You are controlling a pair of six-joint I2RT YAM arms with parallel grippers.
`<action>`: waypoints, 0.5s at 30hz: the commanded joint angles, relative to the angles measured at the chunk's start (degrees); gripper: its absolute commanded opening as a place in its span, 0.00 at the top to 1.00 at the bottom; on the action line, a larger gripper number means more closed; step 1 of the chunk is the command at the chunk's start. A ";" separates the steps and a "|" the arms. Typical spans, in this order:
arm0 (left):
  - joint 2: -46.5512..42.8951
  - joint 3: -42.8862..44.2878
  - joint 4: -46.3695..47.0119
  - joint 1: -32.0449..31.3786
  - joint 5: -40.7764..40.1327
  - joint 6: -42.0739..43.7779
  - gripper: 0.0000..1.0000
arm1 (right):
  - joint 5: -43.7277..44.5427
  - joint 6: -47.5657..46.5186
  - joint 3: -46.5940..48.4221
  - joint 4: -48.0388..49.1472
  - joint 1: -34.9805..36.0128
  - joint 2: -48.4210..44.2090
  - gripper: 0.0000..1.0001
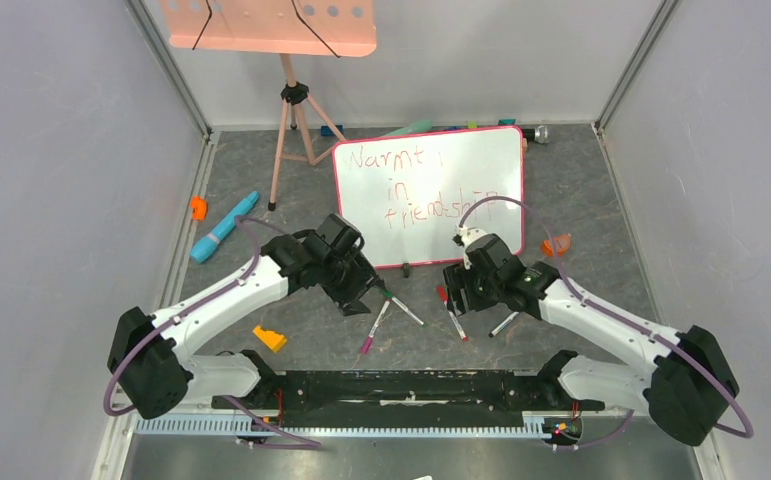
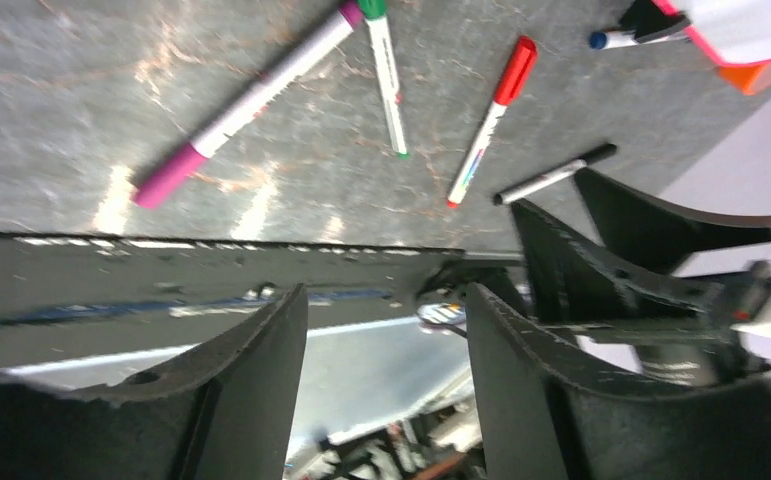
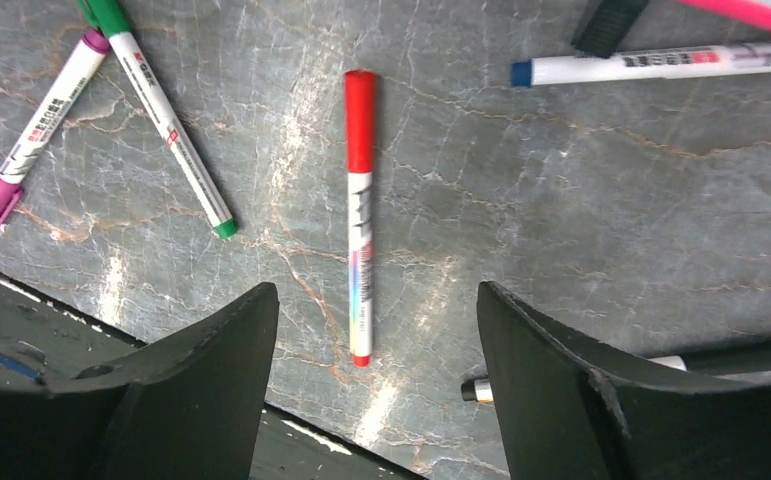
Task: Write a sentence on the whiteboard
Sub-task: Put down the whiteboard marker at the center of the board, then reset both arms
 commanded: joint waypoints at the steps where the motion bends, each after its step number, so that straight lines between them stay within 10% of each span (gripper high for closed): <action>1: -2.36 3.00 -3.89 0.44 -7.89 17.62 0.33 | 5.33 1.22 -1.71 3.86 -0.32 -6.80 0.26; 4: -6.73 1.46 -2.41 0.55 -13.96 22.82 0.24 | 9.82 1.37 -3.36 4.67 -0.50 -11.25 0.25; 5: -8.42 0.38 -1.59 0.67 -15.81 23.69 0.02 | 12.15 1.49 -3.62 4.51 -0.55 -12.49 0.26; 15: -21.79 -10.79 8.02 0.99 -27.77 43.59 0.00 | 41.40 3.51 -16.99 11.19 -0.50 -34.41 0.25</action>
